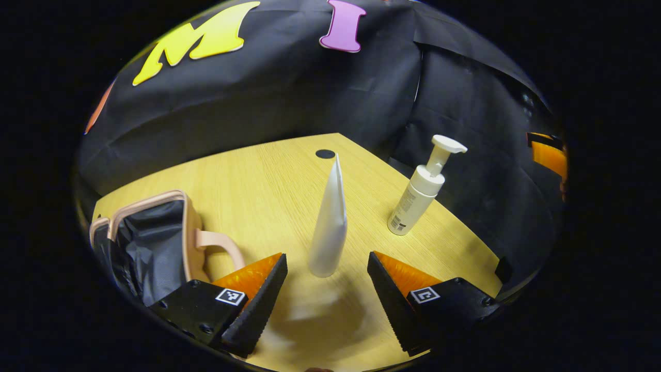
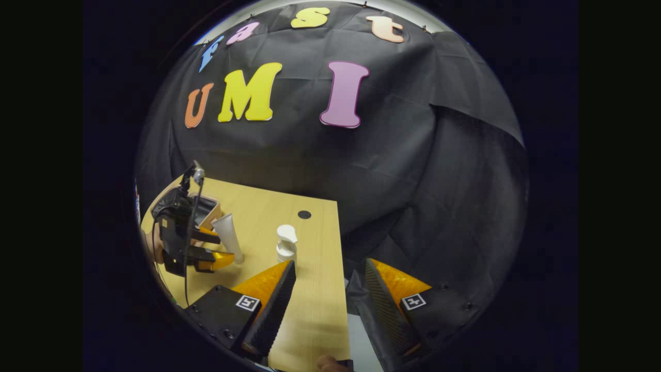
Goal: First open the suitcase, pack the skin care products into it, and then close the suitcase.
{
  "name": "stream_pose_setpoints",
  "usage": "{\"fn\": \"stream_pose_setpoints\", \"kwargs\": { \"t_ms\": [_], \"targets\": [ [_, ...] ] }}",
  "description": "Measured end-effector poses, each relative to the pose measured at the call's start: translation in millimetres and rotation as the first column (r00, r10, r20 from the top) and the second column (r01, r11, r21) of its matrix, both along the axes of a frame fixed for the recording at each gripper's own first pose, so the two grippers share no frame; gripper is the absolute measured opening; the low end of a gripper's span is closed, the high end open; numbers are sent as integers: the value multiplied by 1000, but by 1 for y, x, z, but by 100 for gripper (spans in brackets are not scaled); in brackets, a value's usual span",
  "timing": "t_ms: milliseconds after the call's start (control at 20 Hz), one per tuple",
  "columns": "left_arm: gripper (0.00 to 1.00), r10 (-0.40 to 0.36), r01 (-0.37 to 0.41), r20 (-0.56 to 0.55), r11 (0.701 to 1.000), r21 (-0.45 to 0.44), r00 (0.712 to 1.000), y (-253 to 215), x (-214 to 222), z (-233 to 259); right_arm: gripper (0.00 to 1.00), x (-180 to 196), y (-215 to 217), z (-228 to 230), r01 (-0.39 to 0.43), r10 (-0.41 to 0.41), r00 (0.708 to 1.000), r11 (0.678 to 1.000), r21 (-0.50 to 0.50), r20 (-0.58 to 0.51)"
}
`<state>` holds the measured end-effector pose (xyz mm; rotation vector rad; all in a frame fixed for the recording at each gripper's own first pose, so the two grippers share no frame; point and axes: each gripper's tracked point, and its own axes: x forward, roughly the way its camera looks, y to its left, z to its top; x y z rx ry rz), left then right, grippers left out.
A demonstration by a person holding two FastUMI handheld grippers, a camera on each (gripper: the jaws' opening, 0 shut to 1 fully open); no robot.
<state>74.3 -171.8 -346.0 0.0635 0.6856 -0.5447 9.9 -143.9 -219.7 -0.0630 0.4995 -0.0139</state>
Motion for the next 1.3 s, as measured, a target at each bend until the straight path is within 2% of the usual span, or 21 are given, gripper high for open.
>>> {"fn": "stream_pose_setpoints", "kwargs": {
  "t_ms": [250,350,400,450,500,550,650,700,750,850,1100,1200,1250,1300],
  "targets": [
    [100,42,-42,3,999,-3,999,-15,18,-22,81,-4,-8,-15,-44,44,999,999,-25,-24],
    [92,61,-62,20,998,18,998,-15,24,-24,81,-4,-11,-22,-55,54,998,998,-22,-39],
    [93,72,-73,19,997,29,997,-13,25,-28,81,-4,-10,-26,-64,63,997,998,-19,-46],
    [71,83,-84,11,996,36,996,-12,26,-31,81,-4,-10,-29,-71,70,996,997,-19,-50],
    [66,104,-104,5,993,53,995,-8,27,-34,81,-4,-10,-30,-80,79,996,997,-18,-52],
    [51,115,-115,7,993,38,993,-10,28,-33,81,-3,-9,-32,-87,86,995,996,-14,-53],
    [48,123,-122,-19,992,29,992,-10,24,-32,81,1,-5,-35,-98,98,994,995,3,-56],
    [55,120,-119,-41,993,23,992,-10,18,-32,81,5,-2,-36,-102,102,993,995,13,-57],
    [46,120,-119,-62,993,21,991,-12,13,-32,81,8,3,-37,-108,109,992,994,23,-57],
    [45,113,-112,-90,993,24,989,-11,-1,-27,81,19,19,-43,-126,129,990,991,51,-59],
    [45,92,-94,-104,995,-18,990,-7,-42,13,81,72,60,-67,-112,118,991,990,88,-67],
    [45,84,-85,-90,996,-5,992,2,-60,34,81,91,78,-78,-97,104,992,991,94,-72],
    [52,84,-84,-84,996,4,993,7,-72,43,81,98,86,-88,-90,98,992,992,90,-83],
    [52,95,-95,-79,996,5,992,13,-83,52,81,105,90,-97,-80,89,991,993,84,-97]
  ]
}}
